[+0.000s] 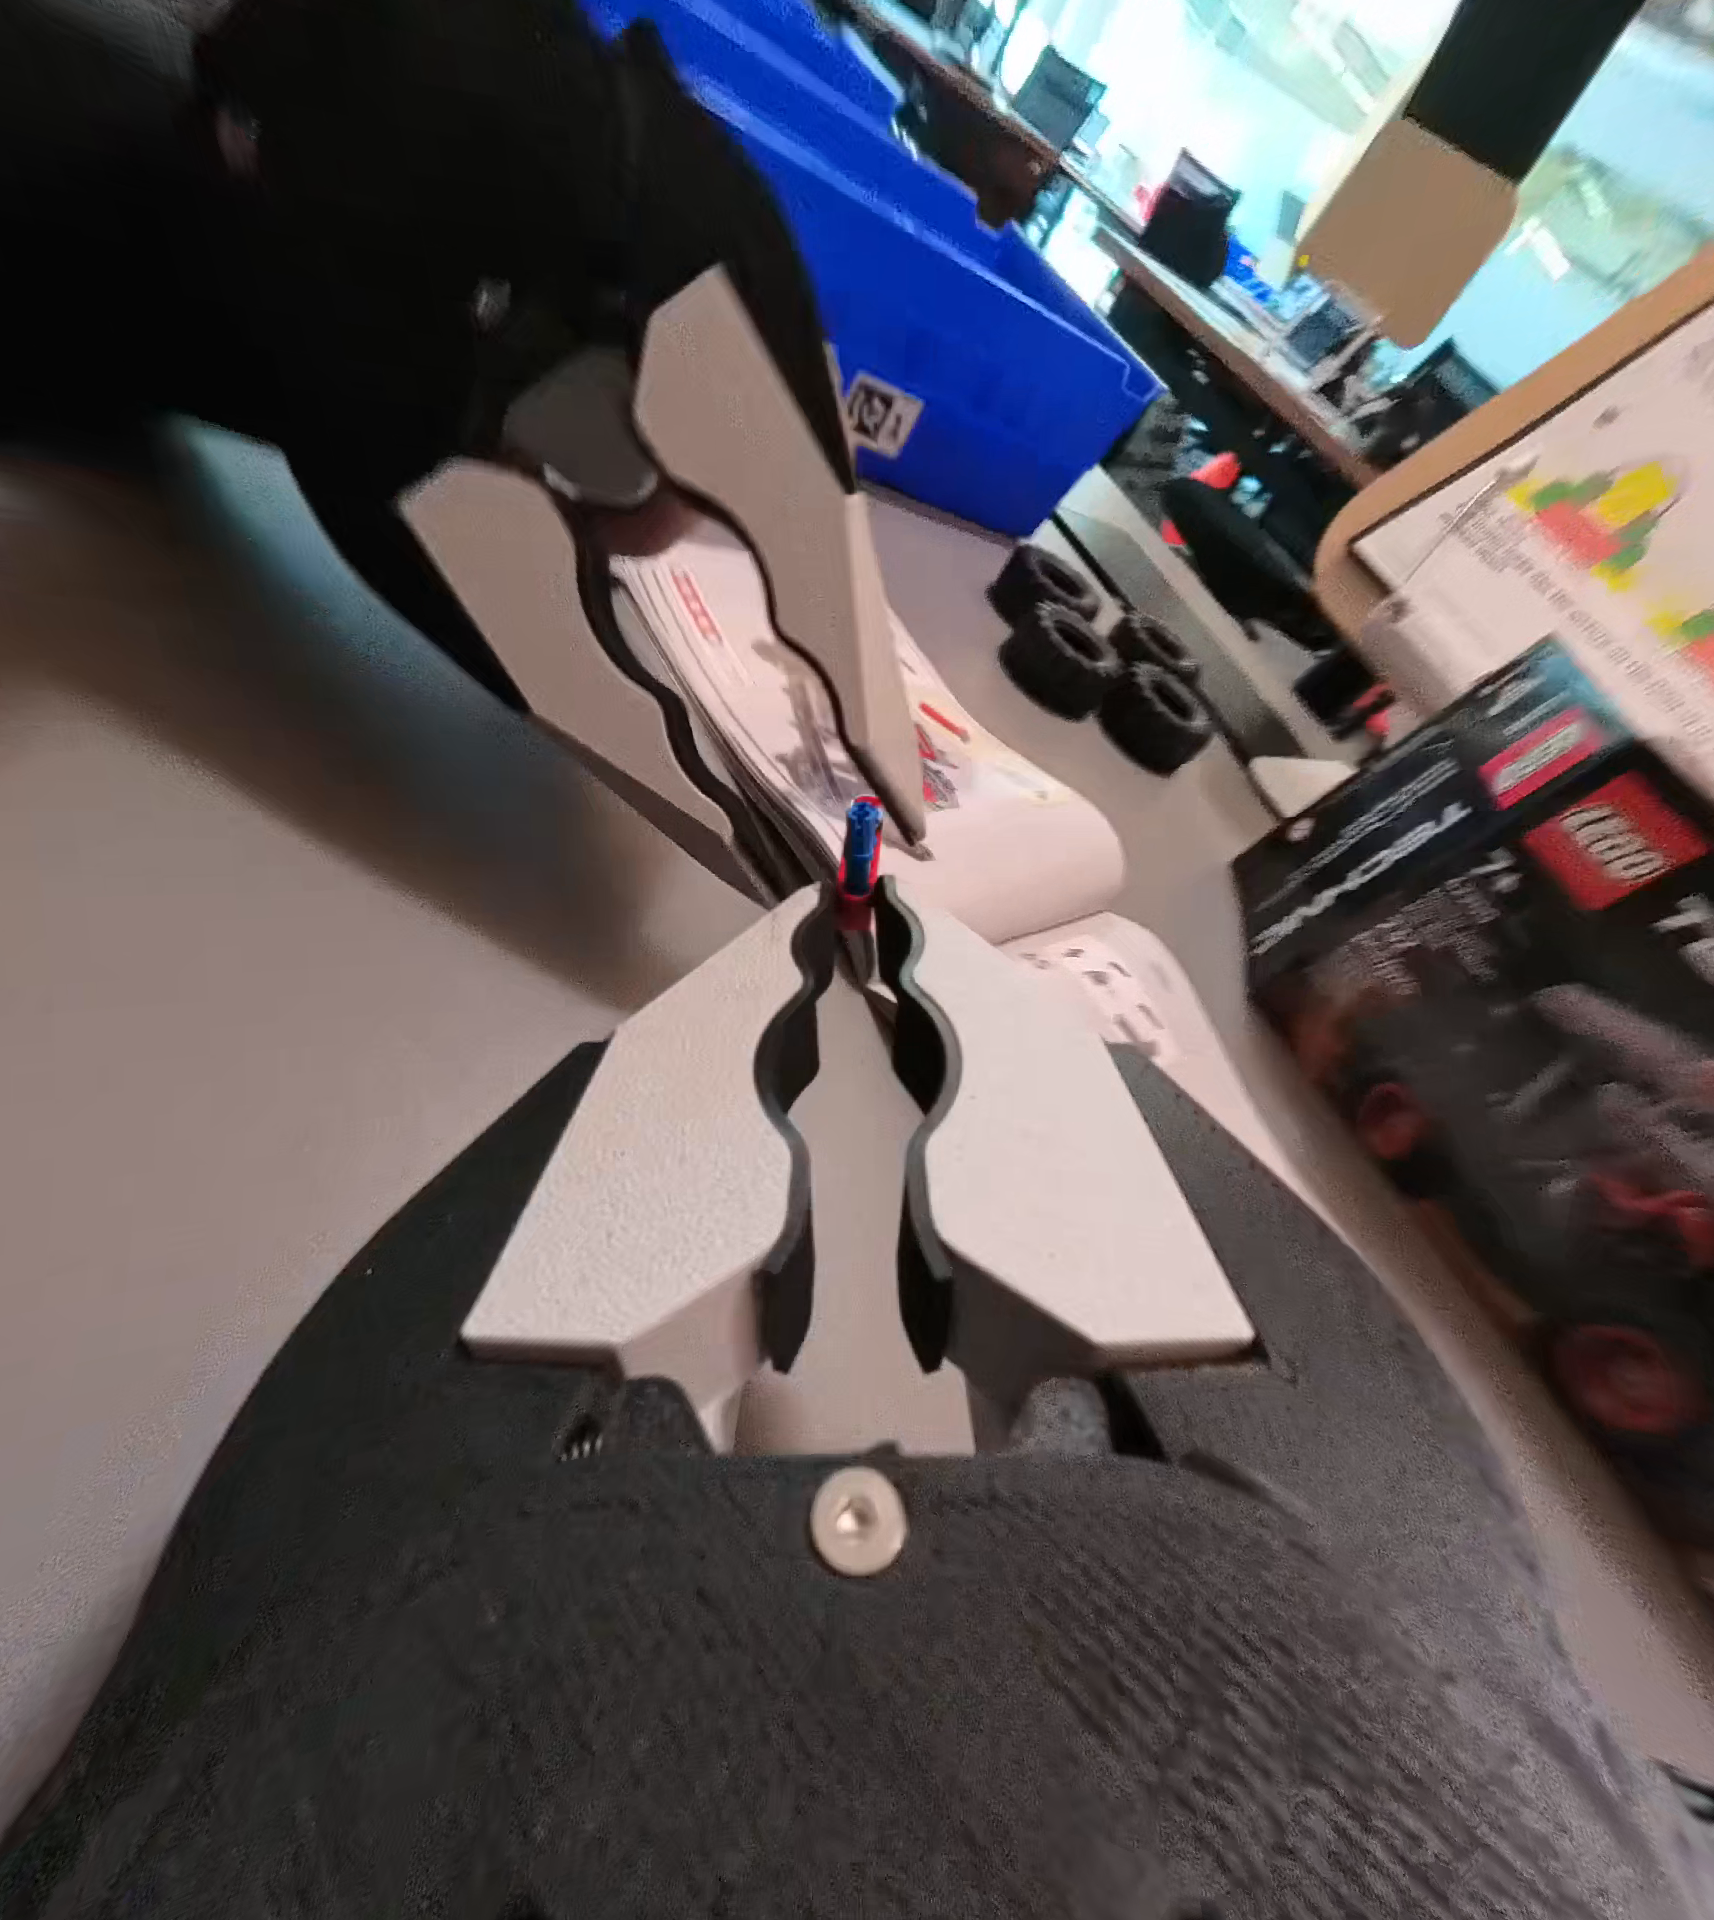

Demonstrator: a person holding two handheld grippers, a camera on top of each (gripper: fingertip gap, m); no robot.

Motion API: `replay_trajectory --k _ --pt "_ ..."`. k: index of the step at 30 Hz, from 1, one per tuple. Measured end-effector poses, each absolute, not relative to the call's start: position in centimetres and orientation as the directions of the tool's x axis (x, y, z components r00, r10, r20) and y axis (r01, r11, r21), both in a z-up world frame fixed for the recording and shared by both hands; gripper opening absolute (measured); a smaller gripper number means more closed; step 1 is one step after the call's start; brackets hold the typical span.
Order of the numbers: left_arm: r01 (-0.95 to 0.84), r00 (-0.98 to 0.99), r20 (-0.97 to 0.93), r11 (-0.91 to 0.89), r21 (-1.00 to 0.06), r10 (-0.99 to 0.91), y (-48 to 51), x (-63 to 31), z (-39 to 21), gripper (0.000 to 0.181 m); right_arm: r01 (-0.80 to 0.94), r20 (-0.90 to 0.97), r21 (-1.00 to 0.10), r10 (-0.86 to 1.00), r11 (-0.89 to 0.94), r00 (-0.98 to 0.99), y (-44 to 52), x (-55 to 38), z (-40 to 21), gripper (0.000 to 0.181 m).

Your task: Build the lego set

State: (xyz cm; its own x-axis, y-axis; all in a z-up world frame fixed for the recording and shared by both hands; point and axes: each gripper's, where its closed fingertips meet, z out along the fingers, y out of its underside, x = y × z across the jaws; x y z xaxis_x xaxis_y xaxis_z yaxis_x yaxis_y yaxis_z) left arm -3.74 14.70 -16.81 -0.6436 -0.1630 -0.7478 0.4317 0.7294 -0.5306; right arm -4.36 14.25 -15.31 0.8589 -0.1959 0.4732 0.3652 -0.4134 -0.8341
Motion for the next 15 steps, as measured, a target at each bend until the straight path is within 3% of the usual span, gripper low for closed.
replay_trajectory --k 1,5,10,13,15 --pt "0.423 -0.656 -0.734 0.722 -0.548 -0.173 14.8 -3.8 -16.7 0.031 0.412 0.541 -0.790 -0.199 -0.454 0.817 14.3 -4.3 -15.4 0.006" --pt "0.353 -0.775 -0.594 0.632 -0.690 -0.217 14.9 -4.6 -16.3 0.045 0.516 0.672 -0.709 -0.238 -0.481 0.701 14.1 -4.7 -14.4 0.006" --pt "0.083 -0.951 -0.197 0.415 -0.906 -0.240 14.5 -6.2 -15.5 0.059 0.619 0.820 -0.571 -0.336 -0.540 0.463 11.7 -4.1 -11.9 0.006" --pt "-0.134 -0.988 0.105 0.279 -0.951 -0.117 13.0 -8.4 -14.7 0.071 0.682 0.924 -0.383 -0.265 -0.623 0.276 9.9 -4.8 -11.3 0.006" --pt "-0.202 -0.979 0.198 0.277 -0.940 -0.043 12.1 -9.5 -14.6 0.075 0.711 0.972 -0.233 -0.168 -0.663 0.162 8.7 -5.8 -11.9 0.005"
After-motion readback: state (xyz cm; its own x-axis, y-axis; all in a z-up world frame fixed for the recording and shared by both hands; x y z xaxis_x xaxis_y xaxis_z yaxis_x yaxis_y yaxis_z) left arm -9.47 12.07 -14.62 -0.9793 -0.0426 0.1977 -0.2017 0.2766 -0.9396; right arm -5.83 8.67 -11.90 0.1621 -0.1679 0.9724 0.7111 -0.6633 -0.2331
